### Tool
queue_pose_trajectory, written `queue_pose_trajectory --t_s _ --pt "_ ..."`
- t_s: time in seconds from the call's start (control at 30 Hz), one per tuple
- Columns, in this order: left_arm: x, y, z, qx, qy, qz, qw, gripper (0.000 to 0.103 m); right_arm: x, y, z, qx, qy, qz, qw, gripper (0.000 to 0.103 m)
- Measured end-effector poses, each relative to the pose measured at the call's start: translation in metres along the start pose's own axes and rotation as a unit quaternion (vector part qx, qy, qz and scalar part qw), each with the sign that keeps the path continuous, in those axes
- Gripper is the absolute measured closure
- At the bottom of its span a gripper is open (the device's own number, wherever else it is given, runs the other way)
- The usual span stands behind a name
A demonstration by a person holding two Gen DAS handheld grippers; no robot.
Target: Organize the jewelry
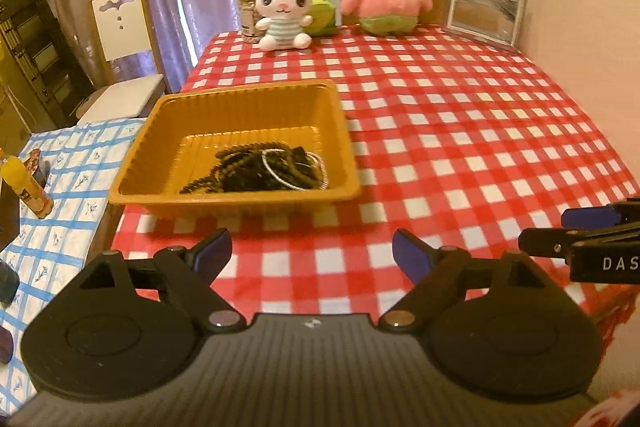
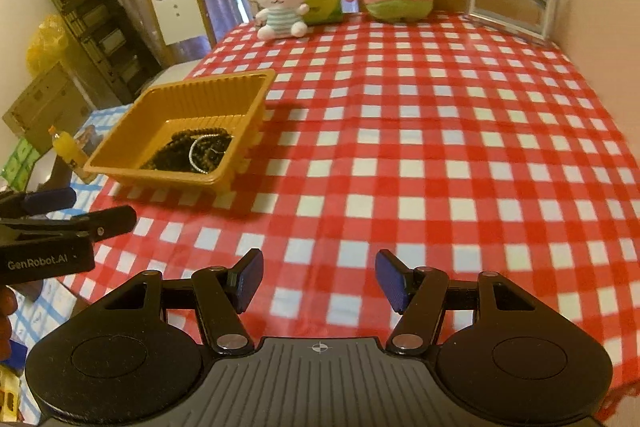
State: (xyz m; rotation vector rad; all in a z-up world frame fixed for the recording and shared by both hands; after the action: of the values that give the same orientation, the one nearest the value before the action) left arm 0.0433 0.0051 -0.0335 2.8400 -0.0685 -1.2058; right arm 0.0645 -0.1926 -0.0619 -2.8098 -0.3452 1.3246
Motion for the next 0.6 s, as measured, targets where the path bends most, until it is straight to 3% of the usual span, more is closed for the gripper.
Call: queue_pose_trajectory --t_s 0.3,0.6 --pt "-0.032 0.036 0.027 0.0 0.0 0.02 0.9998 0.017 -0.04 0.015 0.024 0.015 0.007 -0.012 1.0 0.041" --pt "-0.051 0.056 0.033 0.007 0.011 0.026 0.9996 0.017 -0.063 0.022 0.039 0.021 0.017 -0.012 1.0 0.041"
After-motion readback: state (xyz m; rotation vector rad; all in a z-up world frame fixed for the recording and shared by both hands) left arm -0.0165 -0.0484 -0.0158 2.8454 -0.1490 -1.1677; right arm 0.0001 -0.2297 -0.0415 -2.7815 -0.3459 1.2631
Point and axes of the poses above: each gripper's, at about its wrist camera, not at the fingertips, and x roughly the way its jaws point, y to its right, z to its underside, the point moved 2 cm from there along x, roughly the way its jaws point, and after that the axes turned 10 degrees about z, right-handed, at the moved point
